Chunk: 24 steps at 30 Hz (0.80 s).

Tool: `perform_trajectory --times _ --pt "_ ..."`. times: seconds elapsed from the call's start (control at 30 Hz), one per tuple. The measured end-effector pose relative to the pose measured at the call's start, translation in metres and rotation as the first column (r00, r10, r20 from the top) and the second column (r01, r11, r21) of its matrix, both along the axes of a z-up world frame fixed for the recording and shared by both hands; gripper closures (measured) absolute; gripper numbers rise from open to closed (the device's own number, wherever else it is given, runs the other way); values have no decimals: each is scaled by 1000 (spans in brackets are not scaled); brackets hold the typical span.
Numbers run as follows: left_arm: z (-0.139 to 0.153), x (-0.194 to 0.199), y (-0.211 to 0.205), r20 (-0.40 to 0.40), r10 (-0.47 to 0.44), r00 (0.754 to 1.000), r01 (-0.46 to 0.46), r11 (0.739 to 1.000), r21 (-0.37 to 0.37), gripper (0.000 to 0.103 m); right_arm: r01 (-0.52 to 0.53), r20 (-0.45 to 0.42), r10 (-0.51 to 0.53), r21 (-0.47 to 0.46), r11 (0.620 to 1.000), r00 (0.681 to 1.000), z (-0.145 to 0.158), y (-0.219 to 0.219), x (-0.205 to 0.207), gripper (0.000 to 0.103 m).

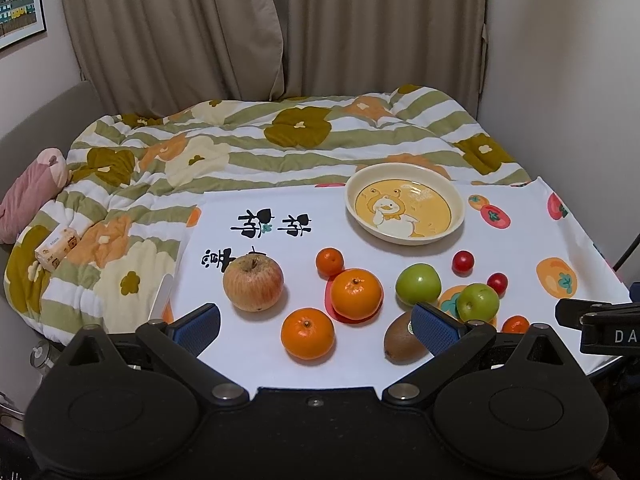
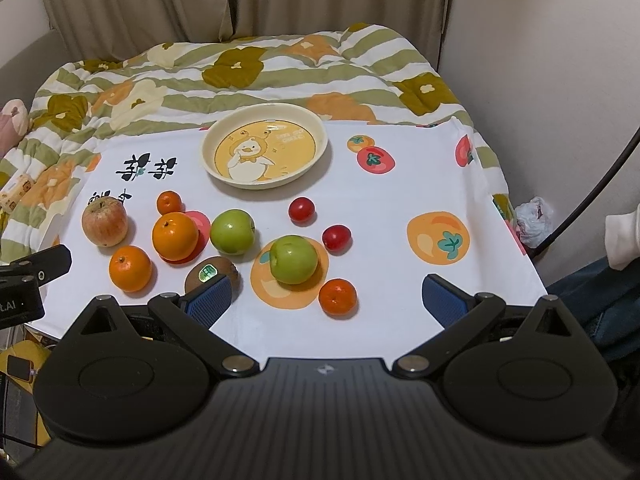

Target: Organize fruits

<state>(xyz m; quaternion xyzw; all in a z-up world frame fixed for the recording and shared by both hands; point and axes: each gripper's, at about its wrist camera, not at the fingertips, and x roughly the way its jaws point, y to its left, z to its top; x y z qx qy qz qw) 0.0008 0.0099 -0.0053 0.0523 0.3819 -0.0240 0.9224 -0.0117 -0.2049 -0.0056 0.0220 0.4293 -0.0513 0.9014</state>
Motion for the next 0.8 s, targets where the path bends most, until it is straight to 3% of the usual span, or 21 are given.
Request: perform_trajectory --times 0.8 --pt "1 0 2 0 5 1000 -5 1000 -5 0 -1 -2 1 1 1000 1000 0 1 1 0"
